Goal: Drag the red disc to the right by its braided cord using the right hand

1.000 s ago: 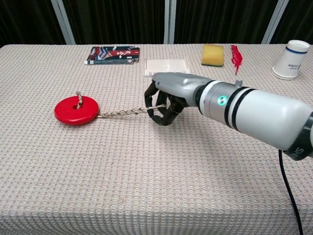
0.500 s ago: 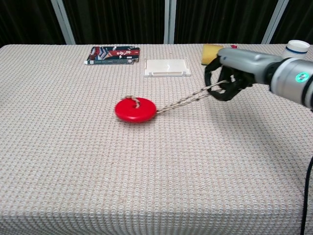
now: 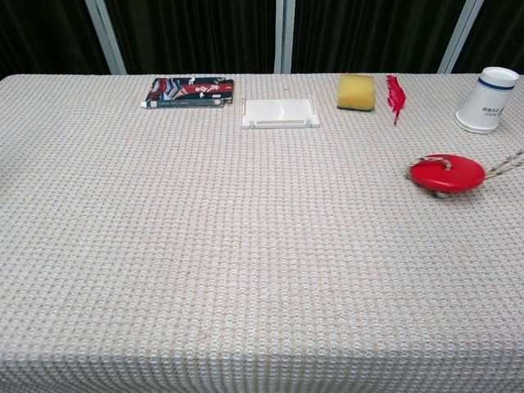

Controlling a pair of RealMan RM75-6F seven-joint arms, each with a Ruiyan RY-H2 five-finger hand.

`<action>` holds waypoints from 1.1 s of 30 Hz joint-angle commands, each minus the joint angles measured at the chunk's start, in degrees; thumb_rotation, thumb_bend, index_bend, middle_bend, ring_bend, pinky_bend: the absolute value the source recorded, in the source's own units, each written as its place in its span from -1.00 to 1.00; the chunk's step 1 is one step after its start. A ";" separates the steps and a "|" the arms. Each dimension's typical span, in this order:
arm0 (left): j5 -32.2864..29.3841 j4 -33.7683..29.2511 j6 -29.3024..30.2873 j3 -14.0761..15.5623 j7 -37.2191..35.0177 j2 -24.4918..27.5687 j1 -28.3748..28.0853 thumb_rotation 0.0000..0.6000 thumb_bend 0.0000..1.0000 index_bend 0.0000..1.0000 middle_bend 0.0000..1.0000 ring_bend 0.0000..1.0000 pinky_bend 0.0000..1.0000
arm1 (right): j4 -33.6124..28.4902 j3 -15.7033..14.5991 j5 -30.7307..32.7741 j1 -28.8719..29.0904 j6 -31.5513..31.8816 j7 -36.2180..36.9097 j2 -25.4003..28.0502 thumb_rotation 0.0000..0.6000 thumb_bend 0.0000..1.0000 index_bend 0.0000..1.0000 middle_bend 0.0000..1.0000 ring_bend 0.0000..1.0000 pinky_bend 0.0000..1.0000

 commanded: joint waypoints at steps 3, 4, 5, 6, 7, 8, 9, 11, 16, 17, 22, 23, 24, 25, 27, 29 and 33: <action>0.02 -0.75 -0.42 0.04 1.08 -0.25 -0.32 1.00 -1.00 -0.53 -0.54 -0.79 -0.71 | 3.25 0.33 -1.59 -3.99 -0.86 5.50 2.48 1.00 0.30 0.99 0.87 0.45 0.74; -0.03 -0.86 -0.47 0.05 1.27 -0.29 -0.35 1.00 -1.00 -0.53 -0.54 -0.79 -0.71 | 3.76 0.52 -1.86 -4.33 -1.02 5.92 2.38 1.00 0.30 0.99 0.87 0.45 0.74; -0.06 -0.94 -0.50 0.06 1.39 -0.28 -0.36 1.00 -1.00 -0.53 -0.54 -0.79 -0.71 | 4.20 0.75 -2.04 -4.52 -0.98 6.07 2.14 1.00 0.30 0.99 0.87 0.45 0.74; -0.10 -0.98 -0.50 0.07 1.48 -0.26 -0.35 1.00 -1.00 -0.53 -0.54 -0.79 -0.71 | 4.60 1.03 -2.28 -4.65 -0.77 6.09 1.76 1.00 0.30 0.99 0.87 0.45 0.74; -0.17 -1.01 -0.47 0.03 1.53 -0.21 -0.35 1.00 -1.00 -0.53 -0.54 -0.79 -0.71 | 4.95 1.52 -2.73 -4.81 -0.23 6.19 1.07 1.00 0.30 0.99 0.87 0.45 0.74; -0.25 -1.04 -0.46 -0.01 1.53 -0.15 -0.35 1.00 -1.00 -0.53 -0.54 -0.79 -0.71 | 5.01 1.91 -3.33 -4.88 0.29 6.40 0.50 1.00 0.30 0.99 0.87 0.44 0.74; -0.33 -1.03 -0.42 -0.03 1.49 -0.12 -0.31 1.00 -1.00 -0.53 -0.54 -0.79 -0.71 | 4.91 2.29 -4.20 -4.93 0.90 6.66 -0.07 1.00 0.30 0.99 0.87 0.44 0.74; -0.48 -0.92 -0.36 -0.03 1.43 -0.10 -0.25 1.00 -1.00 -0.53 -0.54 -0.79 -0.71 | 4.34 3.17 -7.25 -4.92 2.98 7.54 -1.61 1.00 0.29 0.98 0.87 0.44 0.74; -0.75 -0.56 -0.38 0.07 1.15 -0.18 -0.10 1.00 -1.00 -0.53 -0.54 -0.79 -0.71 | 0.79 1.81 -16.76 -2.21 -1.63 11.39 -1.67 1.00 -0.69 -0.37 -0.29 -0.69 -0.30; -0.83 -0.50 -0.38 0.04 1.12 -0.20 -0.10 1.00 -1.00 -0.53 -0.54 -0.79 -0.71 | -0.09 1.25 -17.45 -1.22 -3.96 10.40 -0.88 1.00 -0.81 -0.62 -0.56 -0.85 -0.53; -0.89 -0.34 -0.09 -0.09 1.14 -0.34 -0.05 1.00 -1.00 -0.53 -0.54 -0.79 -0.71 | 0.39 1.80 -21.20 -0.46 0.72 -0.05 -4.83 1.00 -1.00 -1.00 -1.00 -1.00 -1.00; -0.83 -0.32 -0.06 -0.07 1.15 -0.31 -0.05 1.00 -1.00 -0.53 -0.54 -0.79 -0.71 | 0.37 1.87 -21.50 -0.83 1.93 -1.21 -5.50 1.00 -1.00 -1.00 -1.00 -1.00 -1.00; -0.77 -0.34 -0.02 -0.08 1.14 -0.25 -0.07 1.00 -1.00 -0.53 -0.54 -0.79 -0.71 | 0.32 1.79 -21.84 -1.24 2.97 -2.29 -5.91 1.00 -1.00 -1.00 -1.00 -1.00 -1.00; -0.72 -0.36 0.03 -0.12 1.12 -0.18 -0.10 1.00 -1.00 -0.53 -0.54 -0.79 -0.71 | 0.23 1.45 -22.28 -1.94 4.18 -3.67 -6.00 1.00 -1.00 -1.00 -1.00 -1.00 -1.00; -0.63 -0.40 0.15 -0.17 1.04 -0.08 -0.12 1.00 -1.00 -0.53 -0.54 -0.79 -0.71 | 0.05 0.79 -22.70 -3.21 5.90 -5.90 -5.64 1.00 -1.00 -1.00 -1.00 -1.00 -1.00; -0.60 -0.56 0.26 -0.23 1.08 0.02 -0.13 1.00 -1.00 -0.53 -0.54 -0.79 -0.72 | -0.71 -0.06 -22.72 -5.13 7.85 -7.44 -4.69 1.00 -1.00 -1.00 -1.00 -1.00 -1.00; -0.45 -1.05 0.54 -0.25 1.29 0.13 -0.07 1.00 -1.00 -0.53 -0.54 -0.79 -0.73 | -1.85 -2.19 -25.90 -9.55 13.24 -5.13 -2.70 1.00 -1.00 -1.00 -1.00 -1.00 -1.00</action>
